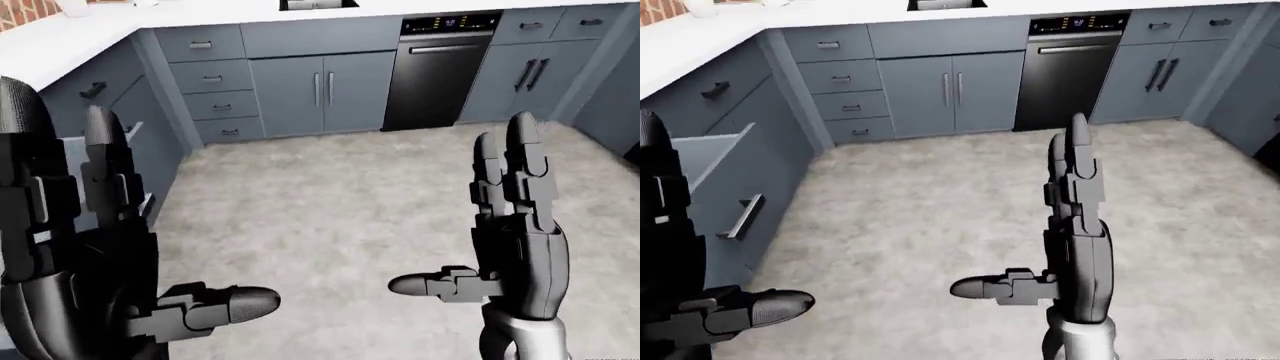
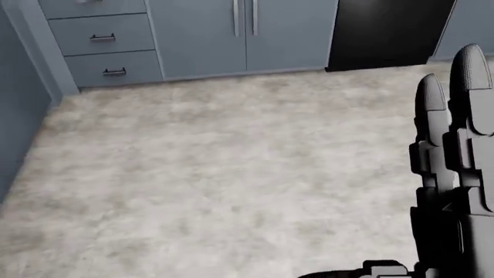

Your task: Close the right drawer.

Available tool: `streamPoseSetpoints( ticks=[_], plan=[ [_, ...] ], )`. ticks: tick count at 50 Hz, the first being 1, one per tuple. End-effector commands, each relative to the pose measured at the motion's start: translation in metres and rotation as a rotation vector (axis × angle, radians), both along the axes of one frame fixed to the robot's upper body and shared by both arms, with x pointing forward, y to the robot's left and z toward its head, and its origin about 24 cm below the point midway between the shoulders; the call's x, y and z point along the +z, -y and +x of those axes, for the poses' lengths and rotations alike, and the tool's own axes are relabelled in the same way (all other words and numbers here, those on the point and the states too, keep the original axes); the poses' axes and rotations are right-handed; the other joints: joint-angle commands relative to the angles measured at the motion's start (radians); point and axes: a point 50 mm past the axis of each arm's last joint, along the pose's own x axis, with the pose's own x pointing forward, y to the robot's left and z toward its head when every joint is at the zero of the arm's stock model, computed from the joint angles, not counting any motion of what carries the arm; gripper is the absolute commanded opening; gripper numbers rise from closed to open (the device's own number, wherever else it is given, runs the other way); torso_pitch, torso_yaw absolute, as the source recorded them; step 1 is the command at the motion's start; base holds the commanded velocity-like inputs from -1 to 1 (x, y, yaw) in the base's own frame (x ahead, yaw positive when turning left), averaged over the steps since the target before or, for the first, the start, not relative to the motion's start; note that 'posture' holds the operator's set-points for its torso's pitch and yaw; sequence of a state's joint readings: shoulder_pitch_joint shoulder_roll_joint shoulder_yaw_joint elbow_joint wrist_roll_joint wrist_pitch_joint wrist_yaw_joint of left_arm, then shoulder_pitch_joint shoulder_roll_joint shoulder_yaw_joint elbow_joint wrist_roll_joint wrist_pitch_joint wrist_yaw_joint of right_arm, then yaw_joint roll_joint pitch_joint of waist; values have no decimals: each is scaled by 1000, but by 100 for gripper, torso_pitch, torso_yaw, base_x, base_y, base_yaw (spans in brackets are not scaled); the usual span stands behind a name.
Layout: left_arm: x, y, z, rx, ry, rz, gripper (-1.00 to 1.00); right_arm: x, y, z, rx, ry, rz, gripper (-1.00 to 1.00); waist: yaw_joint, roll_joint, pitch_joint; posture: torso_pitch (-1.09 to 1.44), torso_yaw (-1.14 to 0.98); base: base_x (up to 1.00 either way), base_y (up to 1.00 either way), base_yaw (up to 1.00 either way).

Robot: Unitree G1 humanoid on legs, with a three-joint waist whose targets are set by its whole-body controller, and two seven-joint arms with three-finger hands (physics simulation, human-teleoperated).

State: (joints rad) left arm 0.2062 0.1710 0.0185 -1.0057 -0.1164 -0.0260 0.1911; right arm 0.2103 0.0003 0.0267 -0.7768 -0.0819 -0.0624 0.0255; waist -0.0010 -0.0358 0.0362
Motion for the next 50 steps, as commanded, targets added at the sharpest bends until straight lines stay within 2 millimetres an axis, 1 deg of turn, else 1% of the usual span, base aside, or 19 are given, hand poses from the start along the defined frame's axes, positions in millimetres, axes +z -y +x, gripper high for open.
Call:
streamPoseSetpoints(
  ticks=[1, 5, 8, 10, 11, 12, 13, 17, 23, 27, 29, 31, 35, 38, 40, 41, 42, 43, 50],
  plan=[
    [10, 0, -9, 3, 85, 9, 100, 15, -3, -8, 20, 100, 6, 100, 0, -5, -10, 0, 0, 3, 32, 0],
    [10, 0, -9, 2, 84, 9, 100, 14, -3, -7, 22, 97, 9, 100, -9, 28, 6, 0, 0, 3, 32, 0],
    [10, 0, -9, 2, 84, 8, 100, 14, -3, -7, 22, 96, 12, 100, -15, 69, 10, 0, 0, 3, 32, 0],
    [10, 0, -9, 1, 85, 9, 100, 14, -3, -7, 20, 96, 11, 100, -16, 118, -2, 0, 0, 3, 32, 0],
    [10, 0, -9, 2, 85, 8, 100, 15, -2, -7, 20, 97, 12, 100, -11, 163, -18, 0, 0, 3, 31, 0],
    [10, 0, -9, 1, 85, 8, 100, 15, -3, -7, 19, 96, 11, 100, -3, 111, 1, 0, 0, 2, 31, 0],
    [10, 0, -9, 1, 85, 9, 100, 15, -2, -7, 19, 97, 12, 100, -5, 117, 8, 0, 0, 3, 33, 0],
    [10, 0, -9, 0, 85, 7, 100, 15, -2, -7, 15, 97, 10, 100, 1, 72, 2, 0, 0, 3, 29, 0],
    [10, 0, -9, 1, 84, 8, 100, 14, -2, -7, 13, 95, 9, 100, -1, 43, 10, 0, 0, 3, 21, 0],
    [10, 0, -10, 1, 85, 7, 100, 14, -2, -7, 12, 94, 9, 100, -1, -14, 2, 0, 0, 3, 21, 0],
    [10, 0, -10, 1, 86, 7, 100, 14, -2, -7, 10, 93, 5, 100, -14, 13, 5, 0, 0, 3, 21, 0],
    [10, 0, -10, 0, 85, 7, 100, 14, -3, -7, 11, 92, 6, 100, -9, -2, 6, 0, 0, 2, 21, 0],
    [10, 0, -10, 1, 86, 7, 100, 14, -2, -7, 12, 90, 8, 100, -6, 20, 8, 0, 0, 2, 21, 0],
    [10, 0, -10, 1, 86, 7, 100, 14, -3, -7, 14, 90, 9, 100, -10, 62, 15, 0, 0, 3, 21, 0],
    [10, 0, -9, 1, 86, 8, 100, 14, -2, -6, 13, 90, 10, 100, -9, 128, -7, 0, 0, 2, 21, 0],
    [10, 0, -9, 0, 85, 8, 100, 14, -2, -7, 13, 91, 11, 100, -10, 130, -18, 0, 0, 2, 20, 0],
    [10, 0, -9, 1, 86, 8, 100, 14, -2, -7, 13, 91, 11, 100, 2, 110, 7, 0, 0, 2, 21, 0],
    [10, 0, -9, 1, 85, 7, 100, 14, -2, -6, 13, 89, 12, 100, -1, 109, 15, 0, 0, 2, 20, 0],
    [10, 0, -10, 1, 85, 8, 100, 14, -2, -6, 11, 89, 12, 100, -1, 37, 13, 0, 0, 3, 21, 0]
  ],
)
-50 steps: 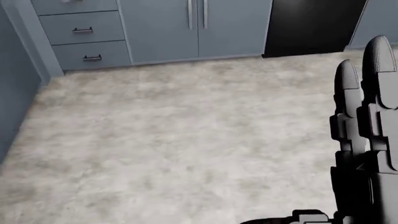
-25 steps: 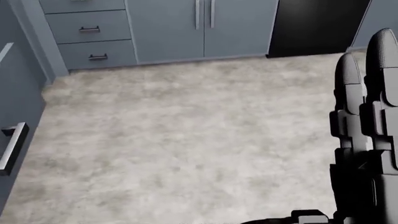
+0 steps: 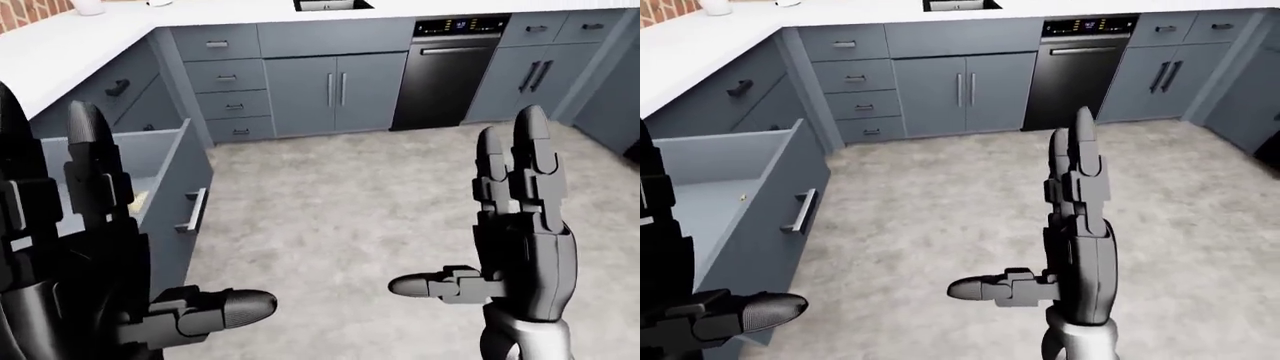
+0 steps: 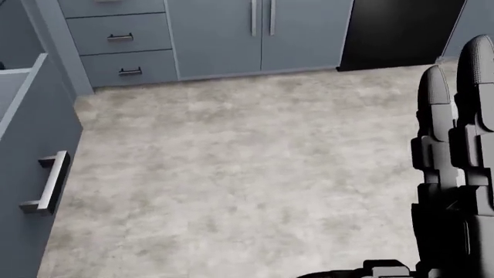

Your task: Close the right drawer.

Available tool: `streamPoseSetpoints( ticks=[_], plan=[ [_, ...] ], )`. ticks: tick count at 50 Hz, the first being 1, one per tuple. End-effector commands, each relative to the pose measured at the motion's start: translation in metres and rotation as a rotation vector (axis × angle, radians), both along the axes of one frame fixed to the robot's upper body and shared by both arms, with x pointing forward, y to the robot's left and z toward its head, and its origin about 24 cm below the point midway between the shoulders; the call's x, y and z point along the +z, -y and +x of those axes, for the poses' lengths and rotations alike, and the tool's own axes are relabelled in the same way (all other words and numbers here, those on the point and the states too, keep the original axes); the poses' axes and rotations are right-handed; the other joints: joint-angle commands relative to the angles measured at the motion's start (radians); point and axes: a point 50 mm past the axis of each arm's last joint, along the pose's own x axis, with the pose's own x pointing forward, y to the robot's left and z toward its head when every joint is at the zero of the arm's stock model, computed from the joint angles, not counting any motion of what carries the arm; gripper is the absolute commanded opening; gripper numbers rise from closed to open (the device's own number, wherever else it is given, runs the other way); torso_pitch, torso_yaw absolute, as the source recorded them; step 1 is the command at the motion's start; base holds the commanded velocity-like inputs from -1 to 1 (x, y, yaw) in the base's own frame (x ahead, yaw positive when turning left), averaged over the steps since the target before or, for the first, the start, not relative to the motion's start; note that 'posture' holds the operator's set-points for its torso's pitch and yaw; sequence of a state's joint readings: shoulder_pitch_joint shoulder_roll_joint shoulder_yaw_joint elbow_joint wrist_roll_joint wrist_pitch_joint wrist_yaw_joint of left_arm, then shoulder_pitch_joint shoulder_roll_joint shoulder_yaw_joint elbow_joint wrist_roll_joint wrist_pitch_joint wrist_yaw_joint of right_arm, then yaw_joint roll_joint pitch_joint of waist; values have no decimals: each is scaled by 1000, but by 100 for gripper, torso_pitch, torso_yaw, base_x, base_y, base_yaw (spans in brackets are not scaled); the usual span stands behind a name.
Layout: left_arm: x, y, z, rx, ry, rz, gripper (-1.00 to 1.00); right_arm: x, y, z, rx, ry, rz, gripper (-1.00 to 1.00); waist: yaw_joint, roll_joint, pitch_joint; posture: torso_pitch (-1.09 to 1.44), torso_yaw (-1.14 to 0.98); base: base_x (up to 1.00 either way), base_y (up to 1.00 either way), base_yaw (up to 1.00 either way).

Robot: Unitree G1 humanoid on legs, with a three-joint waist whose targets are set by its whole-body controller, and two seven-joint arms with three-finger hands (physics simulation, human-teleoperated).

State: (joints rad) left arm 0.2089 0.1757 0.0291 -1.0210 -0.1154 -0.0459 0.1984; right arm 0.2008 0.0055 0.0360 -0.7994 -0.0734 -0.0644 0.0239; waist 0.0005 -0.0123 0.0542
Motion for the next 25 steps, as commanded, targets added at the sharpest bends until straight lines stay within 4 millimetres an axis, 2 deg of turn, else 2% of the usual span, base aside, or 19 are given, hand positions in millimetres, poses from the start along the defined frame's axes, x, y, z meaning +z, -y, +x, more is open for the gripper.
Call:
streamPoseSetpoints(
  ticks=[1, 2, 3, 4, 6, 9, 12, 14, 15, 16, 17, 18, 21, 25],
  plan=[
    [6, 2, -6, -11, 52, 8, 100, 8, 0, -4, -3, 54, -2, 100, -2, -2, -6, 0, 0, 2, 22, 0],
    [6, 2, -5, -11, 51, 6, 100, 8, 0, -4, -4, 52, -1, 100, -2, -22, -8, 0, 0, 2, 21, 0],
    [6, 2, -5, -10, 51, 6, 100, 8, 0, -4, -4, 53, -2, 100, -4, -51, -20, 0, 0, 3, 22, 0],
    [6, 1, -6, -10, 53, 6, 100, 8, 0, -4, -5, 53, -2, 100, -16, -20, -10, 0, 0, 2, 21, 0],
    [6, 1, -6, -10, 52, 6, 100, 8, 0, -4, -5, 53, -2, 100, -10, -31, -11, 0, 0, 3, 21, 0],
    [6, 1, -6, -11, 51, 6, 100, 8, 0, -4, -5, 53, -3, 100, -8, -18, -18, 0, 0, 3, 21, 0],
    [6, 1, -6, -9, 53, 6, 100, 8, 0, -4, -5, 52, -4, 100, -9, 16, -4, 0, 0, 3, 21, 0],
    [6, 1, -5, -9, 52, 5, 100, 7, 0, -4, -4, 49, -3, 100, -12, 53, -5, 0, 0, 3, 21, 0],
    [6, 1, -6, -8, 53, 6, 100, 7, 0, -4, -3, 50, -3, 100, -13, 86, -16, 0, 0, 2, 21, 0],
    [6, 1, -6, -8, 53, 6, 100, 7, 0, -4, -4, 48, -3, 100, -6, 132, -33, 0, 0, 3, 22, 0],
    [7, 1, -6, -8, 53, 5, 100, 7, 0, -4, -3, 48, -3, 100, 3, 81, -14, 0, 0, 2, 23, 0],
    [6, 1, -6, -8, 53, 5, 100, 7, 0, -4, -2, 48, -3, 100, 0, 89, -8, 0, 0, 2, 22, 0],
    [7, 0, -6, -8, 54, 4, 100, 7, 0, -4, 0, 49, -1, 100, 4, 61, -15, 0, 0, 3, 21, 0],
    [7, 0, -5, -9, 53, 4, 100, 7, 0, -3, -1, 47, 0, 100, 0, 25, -8, 0, 0, 2, 22, 0]
  ],
)
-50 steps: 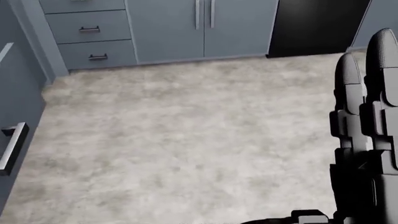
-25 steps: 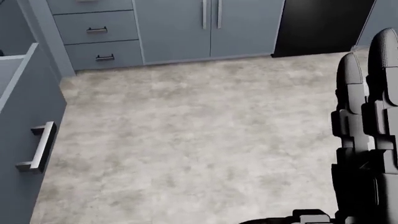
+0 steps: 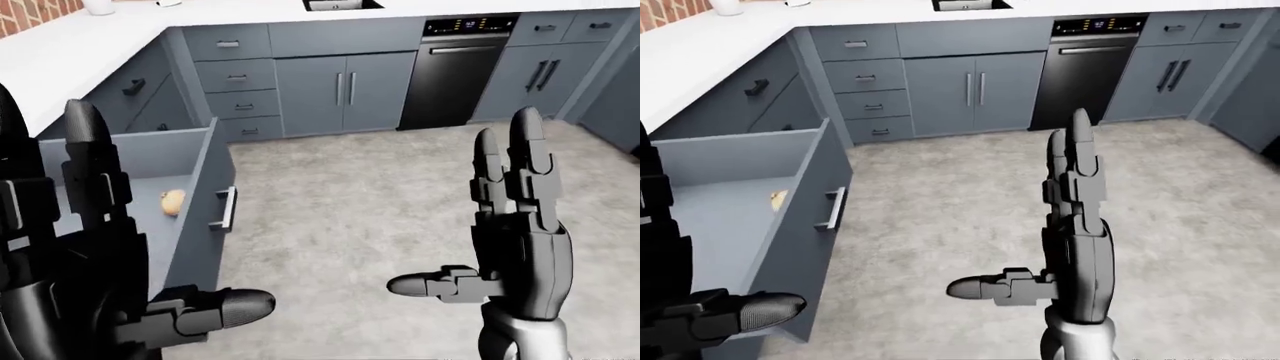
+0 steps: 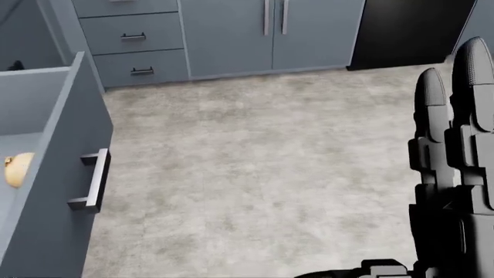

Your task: Close the right drawer.

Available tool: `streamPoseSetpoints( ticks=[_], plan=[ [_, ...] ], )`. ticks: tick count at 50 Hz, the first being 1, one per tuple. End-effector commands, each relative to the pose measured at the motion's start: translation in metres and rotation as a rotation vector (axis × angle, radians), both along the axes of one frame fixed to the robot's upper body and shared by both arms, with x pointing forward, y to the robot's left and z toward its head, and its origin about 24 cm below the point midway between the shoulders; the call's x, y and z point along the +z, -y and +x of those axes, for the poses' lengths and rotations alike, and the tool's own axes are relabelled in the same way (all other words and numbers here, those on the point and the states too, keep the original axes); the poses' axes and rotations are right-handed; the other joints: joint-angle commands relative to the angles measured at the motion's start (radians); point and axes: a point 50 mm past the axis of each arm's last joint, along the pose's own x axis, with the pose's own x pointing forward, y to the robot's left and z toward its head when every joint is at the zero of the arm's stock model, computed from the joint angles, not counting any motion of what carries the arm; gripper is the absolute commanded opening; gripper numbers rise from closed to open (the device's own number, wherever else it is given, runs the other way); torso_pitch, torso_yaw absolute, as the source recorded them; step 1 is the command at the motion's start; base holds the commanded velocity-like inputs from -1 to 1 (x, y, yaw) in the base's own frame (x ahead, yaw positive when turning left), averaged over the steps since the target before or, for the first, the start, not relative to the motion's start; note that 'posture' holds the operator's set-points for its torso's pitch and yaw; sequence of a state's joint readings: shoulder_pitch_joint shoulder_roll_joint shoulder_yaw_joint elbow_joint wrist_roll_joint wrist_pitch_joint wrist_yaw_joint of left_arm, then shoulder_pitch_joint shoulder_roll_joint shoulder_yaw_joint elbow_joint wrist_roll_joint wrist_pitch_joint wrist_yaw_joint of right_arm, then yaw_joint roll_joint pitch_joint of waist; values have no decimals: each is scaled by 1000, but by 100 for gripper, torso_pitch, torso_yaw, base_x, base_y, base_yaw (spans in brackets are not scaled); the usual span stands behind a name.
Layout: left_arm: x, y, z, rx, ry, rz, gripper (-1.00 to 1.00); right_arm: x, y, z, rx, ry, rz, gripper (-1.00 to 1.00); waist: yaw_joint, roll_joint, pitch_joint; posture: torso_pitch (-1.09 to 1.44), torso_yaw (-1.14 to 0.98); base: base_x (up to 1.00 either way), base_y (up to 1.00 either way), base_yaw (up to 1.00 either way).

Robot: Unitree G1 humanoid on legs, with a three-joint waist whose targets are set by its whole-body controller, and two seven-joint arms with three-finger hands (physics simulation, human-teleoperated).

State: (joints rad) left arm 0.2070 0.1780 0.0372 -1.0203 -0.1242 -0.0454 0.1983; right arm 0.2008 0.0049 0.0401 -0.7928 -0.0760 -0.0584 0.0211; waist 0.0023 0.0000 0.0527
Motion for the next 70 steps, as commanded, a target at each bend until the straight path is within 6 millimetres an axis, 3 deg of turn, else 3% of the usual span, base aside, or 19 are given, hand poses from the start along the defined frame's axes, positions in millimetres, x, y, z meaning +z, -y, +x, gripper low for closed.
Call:
streamPoseSetpoints(
  ticks=[1, 4, 10, 14, 17, 18, 27, 30, 31, 35, 39, 43, 44, 57, 58, 61, 65, 69, 70],
  plan=[
    [7, 1, -5, -9, 52, 6, 100, 8, 0, -4, 0, 58, -1, 100, -2, 2, -5, 0, 0, 3, 21, 0],
    [7, 1, -5, -9, 52, 6, 100, 9, 0, -4, -1, 58, 0, 100, -4, -55, -14, 0, 0, 2, 21, 0],
    [7, 1, -6, -9, 53, 6, 100, 8, 0, -4, -1, 55, -1, 100, -10, -30, -17, 0, 0, 3, 21, 0],
    [6, 2, -6, -9, 52, 7, 100, 8, 0, -4, 0, 54, 0, 100, -12, 14, -2, 0, 0, 3, 21, 0],
    [6, 2, -6, -9, 52, 7, 100, 9, 0, -4, -1, 55, 0, 100, -10, 109, -26, 0, 0, 3, 21, 0],
    [6, 2, -6, -10, 52, 7, 100, 9, 0, -4, -1, 54, -1, 100, 0, 75, -19, 0, 0, 3, 21, 0],
    [6, 2, -6, -10, 52, 6, 100, 8, 0, -4, -2, 51, -2, 100, -2, 0, -3, 0, 0, 3, 21, 0],
    [6, 2, -6, -10, 51, 5, 100, 7, 0, -4, -2, 48, 0, 100, -5, -69, -21, 0, 0, 1, 24, 0],
    [6, 2, -6, -10, 51, 4, 100, 7, 0, -4, -1, 49, 1, 100, -18, -33, -13, 0, 0, 0, 25, 0],
    [6, 2, -6, -10, 52, 5, 100, 7, 0, -3, -3, 47, 1, 100, -13, -38, -21, 0, 0, 0, 26, 0],
    [6, 2, -6, -9, 52, 6, 100, 7, 1, -3, -3, 47, 3, 100, -12, 1, -3, 0, 0, 0, 27, 0],
    [7, 1, -6, -9, 54, 3, 100, 7, 1, -3, -5, 46, 2, 100, -11, 116, -30, 0, 0, 0, 27, 0],
    [7, 2, -6, -10, 53, 3, 100, 7, 1, -3, -5, 46, 3, 100, -2, 78, -19, 0, 0, 0, 27, 0],
    [7, 1, -5, -9, 54, 4, 100, 8, 1, -3, -7, 47, 3, 100, -10, -60, -13, 0, 0, 0, 27, 0],
    [7, 2, -5, -10, 54, 5, 100, 8, 1, -3, -6, 48, 2, 100, -23, -24, -10, 0, 0, 0, 27, 0],
    [7, 2, -6, -9, 54, 4, 100, 7, 1, -3, -6, 47, 2, 100, -14, -41, -20, 0, 0, 0, 27, 0],
    [6, 2, -6, -10, 53, 5, 100, 7, 1, -3, -5, 46, 2, 100, -12, -4, -6, 0, 0, 0, 26, 0],
    [6, 2, -6, -10, 53, 5, 100, 7, 1, -4, -5, 47, 2, 100, -12, 102, -27, 0, 0, 0, 26, 0],
    [6, 2, -6, -9, 54, 5, 100, 7, 1, -3, -6, 47, 1, 100, -5, 102, -31, 0, 0, 0, 26, 0]
  ],
)
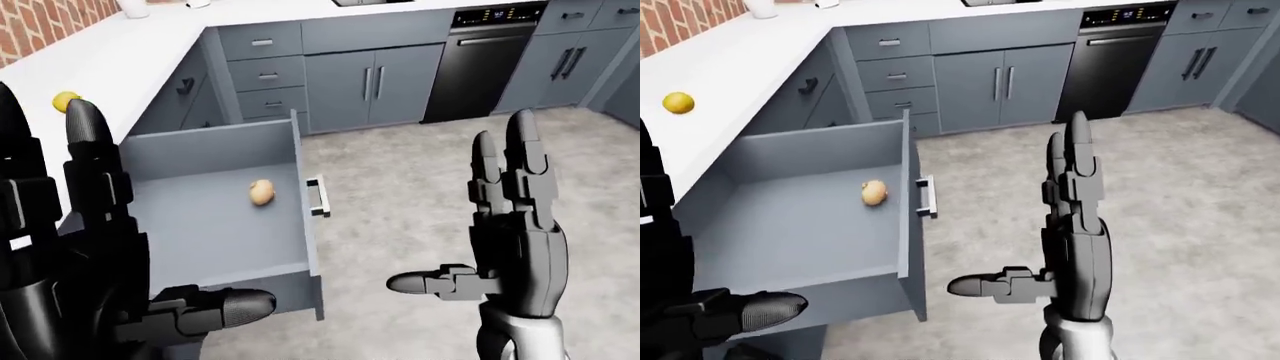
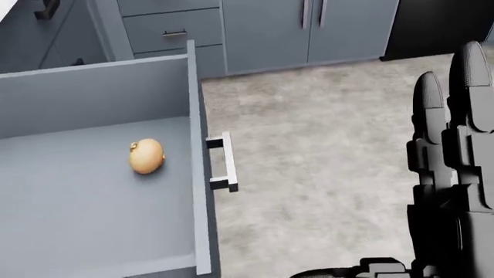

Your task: Close the right drawer.

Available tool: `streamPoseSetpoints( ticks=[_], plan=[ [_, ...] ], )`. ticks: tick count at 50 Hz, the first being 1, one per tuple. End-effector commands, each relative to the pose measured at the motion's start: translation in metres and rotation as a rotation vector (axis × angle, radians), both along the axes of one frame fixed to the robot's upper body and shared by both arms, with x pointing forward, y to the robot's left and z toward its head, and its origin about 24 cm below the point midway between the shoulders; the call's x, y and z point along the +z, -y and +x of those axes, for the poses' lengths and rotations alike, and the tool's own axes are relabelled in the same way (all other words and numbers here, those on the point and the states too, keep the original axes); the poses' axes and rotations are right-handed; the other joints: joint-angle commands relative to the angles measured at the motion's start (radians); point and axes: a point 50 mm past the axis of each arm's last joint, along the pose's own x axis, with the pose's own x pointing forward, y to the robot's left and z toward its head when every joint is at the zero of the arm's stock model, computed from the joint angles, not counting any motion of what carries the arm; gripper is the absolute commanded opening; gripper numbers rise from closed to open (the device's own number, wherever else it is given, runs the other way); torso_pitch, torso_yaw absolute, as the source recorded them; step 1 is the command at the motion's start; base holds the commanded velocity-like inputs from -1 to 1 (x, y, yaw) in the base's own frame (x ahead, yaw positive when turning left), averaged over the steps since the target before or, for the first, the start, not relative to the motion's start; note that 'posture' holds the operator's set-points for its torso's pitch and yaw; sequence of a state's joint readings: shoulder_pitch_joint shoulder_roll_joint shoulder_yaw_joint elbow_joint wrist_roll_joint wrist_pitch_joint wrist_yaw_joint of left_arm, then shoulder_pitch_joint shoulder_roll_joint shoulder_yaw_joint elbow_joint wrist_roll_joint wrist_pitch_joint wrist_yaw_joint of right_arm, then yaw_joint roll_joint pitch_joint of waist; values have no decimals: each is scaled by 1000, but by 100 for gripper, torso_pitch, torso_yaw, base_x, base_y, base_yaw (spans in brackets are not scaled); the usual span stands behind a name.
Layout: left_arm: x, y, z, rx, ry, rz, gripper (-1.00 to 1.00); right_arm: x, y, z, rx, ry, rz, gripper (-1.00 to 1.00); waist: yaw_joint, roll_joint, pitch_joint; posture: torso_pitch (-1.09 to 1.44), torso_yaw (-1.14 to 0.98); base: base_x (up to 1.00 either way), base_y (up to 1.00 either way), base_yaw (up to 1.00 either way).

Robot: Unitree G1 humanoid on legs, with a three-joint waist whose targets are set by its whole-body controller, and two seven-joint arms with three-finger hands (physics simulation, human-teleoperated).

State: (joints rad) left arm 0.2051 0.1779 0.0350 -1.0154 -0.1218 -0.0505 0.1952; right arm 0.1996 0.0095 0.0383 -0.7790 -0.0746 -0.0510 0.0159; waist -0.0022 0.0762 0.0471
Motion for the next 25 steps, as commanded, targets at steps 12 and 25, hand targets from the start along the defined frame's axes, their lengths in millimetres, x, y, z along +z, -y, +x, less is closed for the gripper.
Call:
streamPoseSetpoints(
  ticks=[12, 25],
  plan=[
    [7, 1, -6, -7, 52, 1, 100, 10, 0, -5, 0, 66, -5, 100, -3, -111, -3, 0, 0, 0, 26, 0],
    [6, 1, -6, -7, 50, 2, 100, 11, 0, -6, -1, 67, -6, 100, -8, 33, -18, 0, 0, 0, 23, 0]
  ],
)
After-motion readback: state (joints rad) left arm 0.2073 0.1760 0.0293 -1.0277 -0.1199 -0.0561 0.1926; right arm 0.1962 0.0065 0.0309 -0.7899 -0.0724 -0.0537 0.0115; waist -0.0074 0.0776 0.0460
